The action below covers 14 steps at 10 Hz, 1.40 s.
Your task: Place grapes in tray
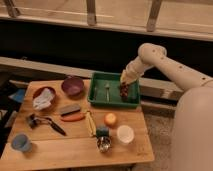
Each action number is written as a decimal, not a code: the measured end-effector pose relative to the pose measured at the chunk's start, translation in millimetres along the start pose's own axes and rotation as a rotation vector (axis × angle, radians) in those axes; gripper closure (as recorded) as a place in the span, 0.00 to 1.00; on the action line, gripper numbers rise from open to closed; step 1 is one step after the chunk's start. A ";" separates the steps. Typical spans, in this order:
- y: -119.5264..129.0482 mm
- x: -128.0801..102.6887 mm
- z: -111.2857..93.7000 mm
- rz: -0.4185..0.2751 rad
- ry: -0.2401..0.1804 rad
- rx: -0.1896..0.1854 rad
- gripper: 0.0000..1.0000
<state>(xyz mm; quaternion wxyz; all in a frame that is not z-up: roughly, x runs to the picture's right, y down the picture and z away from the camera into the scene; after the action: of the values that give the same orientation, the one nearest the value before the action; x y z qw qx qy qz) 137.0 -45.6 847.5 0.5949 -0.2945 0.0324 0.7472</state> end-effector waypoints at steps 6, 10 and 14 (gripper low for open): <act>-0.9 0.6 1.5 0.004 -0.001 -0.002 0.66; 3.6 -1.7 4.9 0.001 -0.009 -0.044 0.66; 4.4 -0.7 12.2 0.013 0.004 -0.092 0.66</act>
<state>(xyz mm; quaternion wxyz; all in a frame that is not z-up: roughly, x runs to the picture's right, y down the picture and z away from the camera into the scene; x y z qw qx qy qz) 128.1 -42.6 856.6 0.5757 -0.3228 0.0012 0.7512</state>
